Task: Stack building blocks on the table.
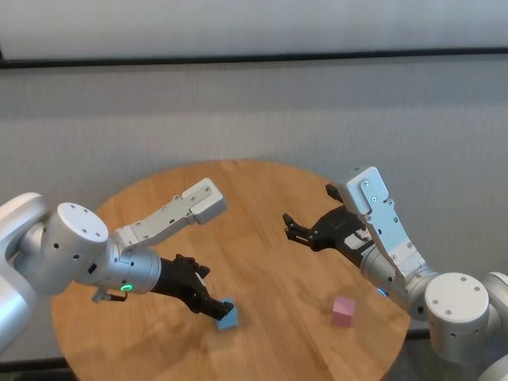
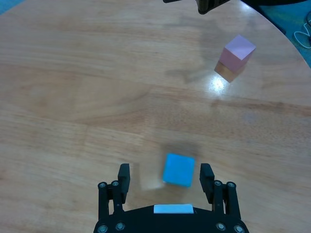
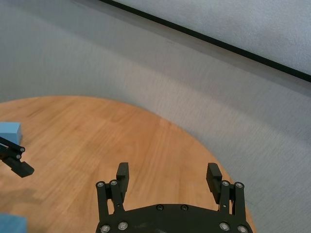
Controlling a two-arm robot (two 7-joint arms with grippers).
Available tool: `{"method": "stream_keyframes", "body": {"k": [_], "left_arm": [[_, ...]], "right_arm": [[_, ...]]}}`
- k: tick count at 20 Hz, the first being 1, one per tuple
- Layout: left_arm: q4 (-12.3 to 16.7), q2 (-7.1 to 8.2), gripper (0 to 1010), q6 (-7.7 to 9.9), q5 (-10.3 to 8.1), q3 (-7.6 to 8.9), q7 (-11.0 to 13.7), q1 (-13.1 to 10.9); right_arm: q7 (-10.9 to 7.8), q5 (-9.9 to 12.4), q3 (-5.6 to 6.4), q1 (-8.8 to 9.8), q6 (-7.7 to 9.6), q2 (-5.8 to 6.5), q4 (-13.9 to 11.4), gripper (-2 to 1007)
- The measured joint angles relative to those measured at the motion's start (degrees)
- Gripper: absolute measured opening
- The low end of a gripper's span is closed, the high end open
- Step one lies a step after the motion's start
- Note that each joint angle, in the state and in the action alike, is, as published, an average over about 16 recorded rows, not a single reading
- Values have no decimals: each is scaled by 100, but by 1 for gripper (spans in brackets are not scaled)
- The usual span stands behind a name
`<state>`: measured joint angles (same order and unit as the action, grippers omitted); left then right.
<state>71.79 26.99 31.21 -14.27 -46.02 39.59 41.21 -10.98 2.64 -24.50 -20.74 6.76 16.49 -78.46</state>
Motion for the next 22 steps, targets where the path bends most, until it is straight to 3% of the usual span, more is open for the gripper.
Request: {"method": "stream_keyframes", "body": {"k": [5, 11, 17, 22], "left_arm": [[178, -25, 971, -91, -204, 444, -418, -225], [602, -88, 1003, -341, -603, 1342, -1189, -733], [1158, -174, 1003, -728, -1034, 2311, -1952, -1384], [1566, -186, 1003, -1013, -1303, 2833, -2225, -1861]], "right_arm": [[0, 0, 0, 0, 0, 0, 0, 1005], [0, 0, 0, 0, 0, 0, 0, 1005], [0, 0, 0, 0, 0, 0, 0, 1005], [0, 0, 0, 0, 0, 0, 0, 1005]]}}
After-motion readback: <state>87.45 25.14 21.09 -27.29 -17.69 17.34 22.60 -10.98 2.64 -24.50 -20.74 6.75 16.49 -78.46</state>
